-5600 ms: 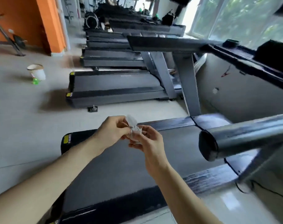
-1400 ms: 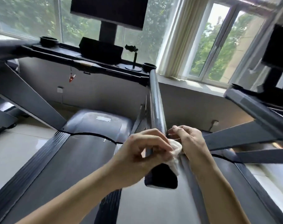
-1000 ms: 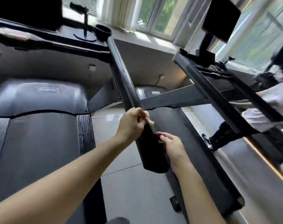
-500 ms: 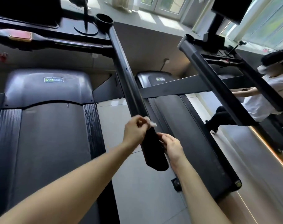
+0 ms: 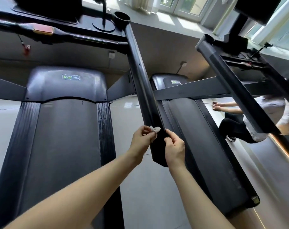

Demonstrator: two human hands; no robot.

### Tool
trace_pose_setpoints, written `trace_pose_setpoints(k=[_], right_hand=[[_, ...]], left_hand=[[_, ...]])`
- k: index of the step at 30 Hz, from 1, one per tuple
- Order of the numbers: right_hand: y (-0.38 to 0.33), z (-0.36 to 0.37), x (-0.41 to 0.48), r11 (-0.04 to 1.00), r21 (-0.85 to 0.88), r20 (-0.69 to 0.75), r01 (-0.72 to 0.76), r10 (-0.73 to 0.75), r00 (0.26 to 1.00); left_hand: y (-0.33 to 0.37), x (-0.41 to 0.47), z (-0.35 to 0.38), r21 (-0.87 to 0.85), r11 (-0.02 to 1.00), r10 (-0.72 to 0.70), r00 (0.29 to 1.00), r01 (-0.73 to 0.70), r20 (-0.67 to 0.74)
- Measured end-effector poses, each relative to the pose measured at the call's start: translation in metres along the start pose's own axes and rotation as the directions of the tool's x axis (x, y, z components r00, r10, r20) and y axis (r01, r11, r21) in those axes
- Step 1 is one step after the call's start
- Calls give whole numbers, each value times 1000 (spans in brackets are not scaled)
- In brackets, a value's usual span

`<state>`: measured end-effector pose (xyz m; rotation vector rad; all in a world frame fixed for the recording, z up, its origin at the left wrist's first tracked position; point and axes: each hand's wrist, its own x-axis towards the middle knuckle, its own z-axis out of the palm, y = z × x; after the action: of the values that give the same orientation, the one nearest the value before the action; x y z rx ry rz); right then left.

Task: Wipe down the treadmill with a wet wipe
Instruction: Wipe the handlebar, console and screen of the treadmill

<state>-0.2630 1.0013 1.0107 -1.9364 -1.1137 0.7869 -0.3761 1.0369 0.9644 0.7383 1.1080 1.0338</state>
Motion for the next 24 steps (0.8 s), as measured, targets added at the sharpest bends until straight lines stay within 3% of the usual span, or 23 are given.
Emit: trace_pose_setpoints(k=[3, 6, 12, 18, 20, 24], right_hand=[[1, -2, 1, 999, -35, -2, 40, -40, 999], [4, 1, 0, 995, -78, -32, 63, -65, 997], [1, 8, 1, 992, -100, -49, 80, -85, 995], [-1, 10, -1, 989, -130, -55, 74, -81, 995], [0, 9, -1, 989, -129, -56, 70, -78, 995], [-1, 9, 2, 988, -142, -68, 51, -61, 996]], left_hand=[[22, 43, -2, 6, 999, 42, 996, -42, -79], [13, 28, 4, -1, 1000, 26, 994, -27, -109], [-35, -40, -5, -13, 989, -147, 982, 149, 122], [14, 87, -18, -150, 983, -116, 991, 105, -63], [11, 91, -18, -150, 983, -124, 989, 110, -85], [-34, 14, -13, -182, 928, -316, 946, 325, 78]])
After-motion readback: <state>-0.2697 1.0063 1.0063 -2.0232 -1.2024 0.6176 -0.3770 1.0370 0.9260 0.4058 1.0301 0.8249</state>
